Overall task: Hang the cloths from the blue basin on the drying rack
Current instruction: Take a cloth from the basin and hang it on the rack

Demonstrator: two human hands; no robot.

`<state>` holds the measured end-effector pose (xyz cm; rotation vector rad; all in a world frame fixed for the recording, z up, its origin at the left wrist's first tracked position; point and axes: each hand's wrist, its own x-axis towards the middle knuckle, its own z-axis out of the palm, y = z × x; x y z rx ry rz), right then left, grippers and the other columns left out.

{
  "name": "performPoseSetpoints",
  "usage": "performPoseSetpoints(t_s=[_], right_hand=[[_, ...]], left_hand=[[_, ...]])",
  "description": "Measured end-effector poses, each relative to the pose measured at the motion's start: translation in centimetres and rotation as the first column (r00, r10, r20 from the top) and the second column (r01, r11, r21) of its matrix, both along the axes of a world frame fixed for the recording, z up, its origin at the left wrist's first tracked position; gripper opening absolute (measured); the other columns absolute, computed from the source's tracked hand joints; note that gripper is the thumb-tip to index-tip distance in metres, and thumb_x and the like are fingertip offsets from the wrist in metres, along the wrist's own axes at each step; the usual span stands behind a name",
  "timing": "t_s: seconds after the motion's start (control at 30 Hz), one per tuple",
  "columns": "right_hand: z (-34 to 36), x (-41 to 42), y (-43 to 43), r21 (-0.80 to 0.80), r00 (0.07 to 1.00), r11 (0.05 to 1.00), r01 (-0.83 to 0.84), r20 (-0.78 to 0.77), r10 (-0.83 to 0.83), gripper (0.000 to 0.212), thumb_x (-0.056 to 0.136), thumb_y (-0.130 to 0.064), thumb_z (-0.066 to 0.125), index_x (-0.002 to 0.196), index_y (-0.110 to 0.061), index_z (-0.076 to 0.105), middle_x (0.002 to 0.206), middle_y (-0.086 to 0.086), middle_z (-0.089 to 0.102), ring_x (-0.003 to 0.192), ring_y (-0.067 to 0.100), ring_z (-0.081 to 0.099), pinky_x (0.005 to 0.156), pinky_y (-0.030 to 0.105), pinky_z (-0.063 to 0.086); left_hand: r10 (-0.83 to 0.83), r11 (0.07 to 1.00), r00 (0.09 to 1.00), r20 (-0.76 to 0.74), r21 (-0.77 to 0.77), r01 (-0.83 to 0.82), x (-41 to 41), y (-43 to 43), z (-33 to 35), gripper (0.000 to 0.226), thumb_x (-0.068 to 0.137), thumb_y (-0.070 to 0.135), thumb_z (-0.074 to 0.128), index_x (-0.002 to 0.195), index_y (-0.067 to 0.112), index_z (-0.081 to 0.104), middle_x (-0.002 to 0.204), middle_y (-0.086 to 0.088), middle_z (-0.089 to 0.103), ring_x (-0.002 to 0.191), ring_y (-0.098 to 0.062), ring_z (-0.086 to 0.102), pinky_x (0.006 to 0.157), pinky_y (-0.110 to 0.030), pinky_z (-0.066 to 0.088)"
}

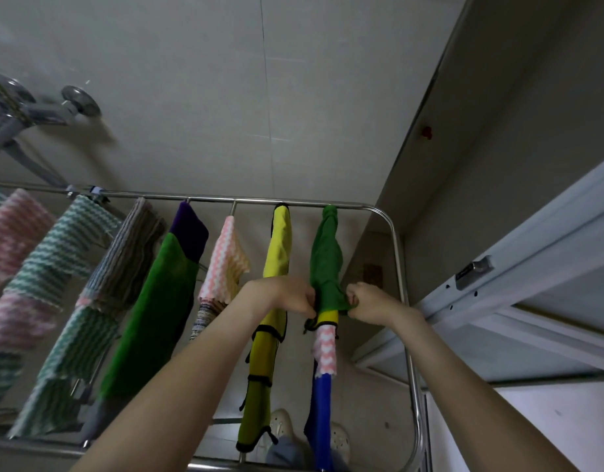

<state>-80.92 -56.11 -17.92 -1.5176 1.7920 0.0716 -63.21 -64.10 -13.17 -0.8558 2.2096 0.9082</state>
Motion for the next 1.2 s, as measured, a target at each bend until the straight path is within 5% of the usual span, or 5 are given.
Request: performPoseSetpoints(t_s=[0.4, 0.53, 0.77, 0.97, 1.2], right_hand=[[1.9, -0.5, -0.7, -0.162, 0.832, 0.899, 0.407, 0.471, -0.292, 0.021, 0.093, -0.010, 0.049, 0.077, -0.024, 0.045, 0.066, 0.001, 0.044, 0.054, 0.009, 0.042, 0.052, 0.025, 0.035], [3.2, -0.1, -0.4, -0.242, 0.812, 0.851, 0.466, 0.500, -0.302, 0.015, 0.097, -0.016, 0.046, 0.083, -0.017, 0.042, 0.059, -0.001, 0.044, 0.042, 0.009, 0.040, 0.045, 0.028, 0.036], [4.8, -0.6, -0.7, -0.362, 0.818, 0.807, 0.466, 0.524, -0.237, 0.021, 0.087, -0.021, 0.064, 0.087, -0.024, 0.044, 0.071, -0.006, 0.051, 0.067, 0.011, 0.050, 0.064, 0.033, 0.039], [6.2, -1.3, -3.0, -0.466, 0.985, 0.869, 0.169, 0.046, -0.167, 0.032, 0.084, -0.013, 0.066, 0.115, -0.015, 0.056, 0.101, -0.003, 0.048, 0.109, 0.022, 0.047, 0.084, 0.030, 0.039], [9.3, -1.4, -5.2, -0.612, 0.942, 0.764, 0.203, -0.091, -0.323, 0.026, 0.091, -0.005, 0.049, 0.112, -0.009, 0.065, 0.108, 0.014, 0.053, 0.108, 0.031, 0.042, 0.086, 0.036, 0.036]], left_hand=[[0.203, 0.977, 0.970, -0.133, 0.095, -0.191, -1.2, 0.3, -0.5, 0.065, 0.082, 0.059, 0.060, 0.128, 0.015, 0.052, 0.122, -0.005, 0.061, 0.111, -0.022, 0.057, 0.098, -0.038, 0.046], [0.205, 0.975, 0.965, -0.162, -0.057, -0.217, -1.5, 0.5, -0.5, 0.039, 0.090, 0.045, 0.052, 0.108, 0.010, 0.055, 0.093, -0.008, 0.061, 0.085, -0.023, 0.059, 0.070, -0.031, 0.047], [0.404, 0.873, 0.823, -0.399, -0.102, -0.478, -0.4, -0.2, 0.9, 0.011, 0.096, 0.020, 0.041, 0.095, 0.010, 0.044, 0.084, -0.007, 0.055, 0.077, -0.024, 0.053, 0.063, -0.031, 0.038], [0.431, 0.784, 0.634, -0.642, -0.081, -0.616, -0.6, -1.0, 3.2, 0.016, 0.101, 0.018, 0.034, 0.102, 0.004, 0.042, 0.074, -0.005, 0.051, 0.076, -0.033, 0.054, 0.054, -0.029, 0.028], [0.352, 0.822, 0.814, -0.463, -0.262, -0.505, -0.4, -2.6, 4.3, 0.032, 0.090, 0.024, 0.060, 0.112, 0.005, 0.048, 0.102, -0.012, 0.061, 0.091, -0.028, 0.058, 0.068, -0.034, 0.045]])
